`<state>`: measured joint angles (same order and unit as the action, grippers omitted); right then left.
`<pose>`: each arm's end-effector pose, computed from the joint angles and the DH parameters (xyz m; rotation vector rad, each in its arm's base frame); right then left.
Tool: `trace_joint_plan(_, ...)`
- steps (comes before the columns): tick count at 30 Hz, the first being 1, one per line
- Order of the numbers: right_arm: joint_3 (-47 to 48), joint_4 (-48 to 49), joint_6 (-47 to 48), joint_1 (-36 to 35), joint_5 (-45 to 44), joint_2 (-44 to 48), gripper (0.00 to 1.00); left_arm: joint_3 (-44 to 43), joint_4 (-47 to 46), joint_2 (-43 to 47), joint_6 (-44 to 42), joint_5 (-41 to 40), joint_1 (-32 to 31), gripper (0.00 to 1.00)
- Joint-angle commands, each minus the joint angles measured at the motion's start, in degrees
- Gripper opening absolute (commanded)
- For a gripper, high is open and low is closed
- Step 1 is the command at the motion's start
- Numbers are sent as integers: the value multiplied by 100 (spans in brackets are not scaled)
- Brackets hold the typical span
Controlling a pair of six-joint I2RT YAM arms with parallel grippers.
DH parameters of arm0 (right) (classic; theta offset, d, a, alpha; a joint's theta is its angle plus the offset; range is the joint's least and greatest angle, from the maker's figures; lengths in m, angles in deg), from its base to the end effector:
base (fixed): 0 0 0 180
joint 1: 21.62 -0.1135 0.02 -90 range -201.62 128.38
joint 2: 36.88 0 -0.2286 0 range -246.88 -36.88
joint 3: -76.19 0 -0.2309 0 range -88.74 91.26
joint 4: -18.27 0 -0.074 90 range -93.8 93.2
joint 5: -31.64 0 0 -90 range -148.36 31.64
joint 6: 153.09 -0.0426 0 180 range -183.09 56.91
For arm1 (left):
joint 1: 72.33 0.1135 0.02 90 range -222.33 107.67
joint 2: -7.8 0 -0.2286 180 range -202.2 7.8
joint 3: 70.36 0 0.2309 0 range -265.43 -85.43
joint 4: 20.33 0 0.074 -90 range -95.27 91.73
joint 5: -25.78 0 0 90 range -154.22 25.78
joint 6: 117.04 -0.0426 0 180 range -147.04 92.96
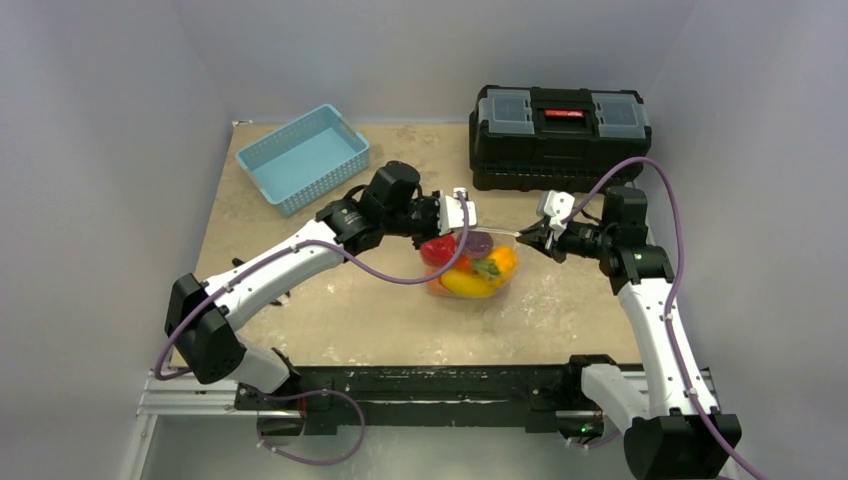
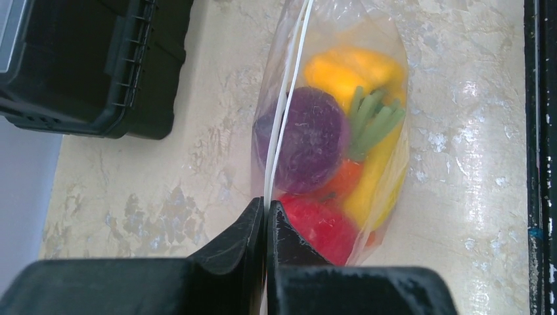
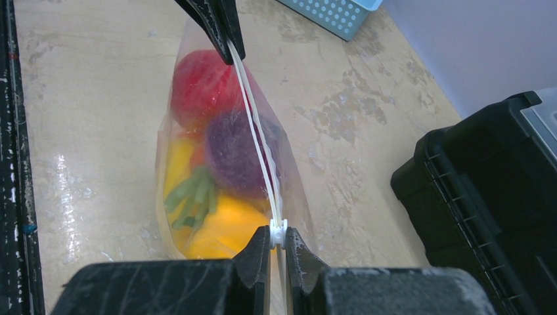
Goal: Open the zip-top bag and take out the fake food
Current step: Unzip the zipper food storage bag at the center of the board.
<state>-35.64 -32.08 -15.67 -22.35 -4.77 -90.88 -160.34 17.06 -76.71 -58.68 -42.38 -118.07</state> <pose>0.1892 0.0367 0.2964 -1.2197 1.5361 0.4989 0.2150 -0.2434 0.3030 1.5025 1.5128 -0.5504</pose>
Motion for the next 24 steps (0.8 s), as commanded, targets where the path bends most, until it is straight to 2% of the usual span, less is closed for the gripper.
trace_joint_plan(1, 25, 79, -17, 38, -82, 35, 0, -15, -146, 334, -38, -218, 141, 0)
trace_joint_plan(24, 34, 167, -143, 336, -223, 55, 0, 243, -253, 680, 57, -408, 459, 0)
